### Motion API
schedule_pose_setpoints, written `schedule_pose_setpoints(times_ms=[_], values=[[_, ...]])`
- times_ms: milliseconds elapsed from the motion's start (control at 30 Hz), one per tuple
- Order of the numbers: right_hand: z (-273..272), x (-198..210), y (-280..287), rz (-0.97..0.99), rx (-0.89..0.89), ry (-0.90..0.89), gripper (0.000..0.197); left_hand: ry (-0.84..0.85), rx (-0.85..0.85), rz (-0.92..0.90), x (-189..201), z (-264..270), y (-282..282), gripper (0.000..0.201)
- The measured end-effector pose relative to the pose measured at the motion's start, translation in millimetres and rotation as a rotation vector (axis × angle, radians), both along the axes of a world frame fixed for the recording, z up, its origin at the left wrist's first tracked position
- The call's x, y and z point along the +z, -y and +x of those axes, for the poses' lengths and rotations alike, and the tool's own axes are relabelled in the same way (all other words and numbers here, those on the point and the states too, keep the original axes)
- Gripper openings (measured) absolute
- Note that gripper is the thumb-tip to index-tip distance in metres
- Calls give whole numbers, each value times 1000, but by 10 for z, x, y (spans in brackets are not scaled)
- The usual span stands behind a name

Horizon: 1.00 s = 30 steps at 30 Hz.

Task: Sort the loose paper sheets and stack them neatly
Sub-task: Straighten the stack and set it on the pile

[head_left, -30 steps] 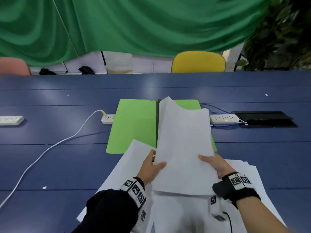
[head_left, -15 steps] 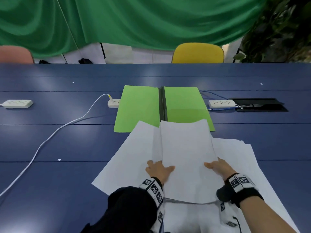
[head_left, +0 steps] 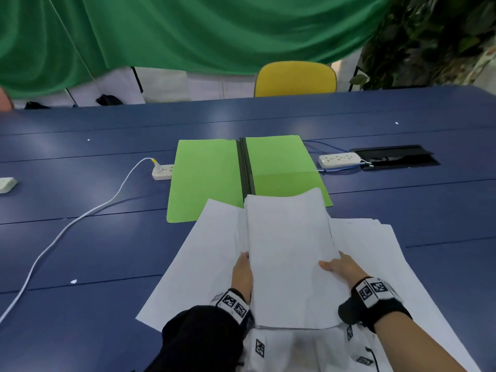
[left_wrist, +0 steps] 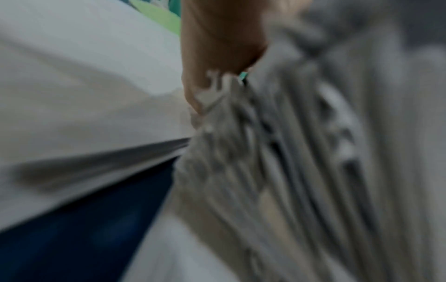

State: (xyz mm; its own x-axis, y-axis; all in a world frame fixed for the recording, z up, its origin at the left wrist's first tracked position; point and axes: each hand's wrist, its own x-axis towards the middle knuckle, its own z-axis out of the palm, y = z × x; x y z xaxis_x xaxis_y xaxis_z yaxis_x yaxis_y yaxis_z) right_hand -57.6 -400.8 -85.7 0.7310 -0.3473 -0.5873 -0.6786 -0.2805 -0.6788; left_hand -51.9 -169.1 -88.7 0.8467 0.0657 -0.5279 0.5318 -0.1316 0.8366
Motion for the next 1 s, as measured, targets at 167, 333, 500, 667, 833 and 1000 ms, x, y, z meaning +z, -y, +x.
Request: schedule_pose_setpoints(times_ms=[167, 333, 500, 667, 833, 1000], values=[[-73, -13, 42, 71, -11, 32, 40, -42, 59, -112, -145, 62, -58, 46], [-129, 49, 60, 147, -18, 127, 40, 78, 117, -73, 103, 135, -150, 55], [-54, 181, -121, 296, 21, 167, 32, 64, 247, -18, -60, 474, -544, 30], [85, 96, -477, 271, 103, 85, 33, -31, 209, -39, -149, 569, -652, 41], [137, -14, -567, 169, 70, 72, 34, -6, 56, -39, -194, 521, -610, 55], [97, -28, -568, 170, 36, 130, 33, 276, 11, 146, 33, 370, -475, 27]])
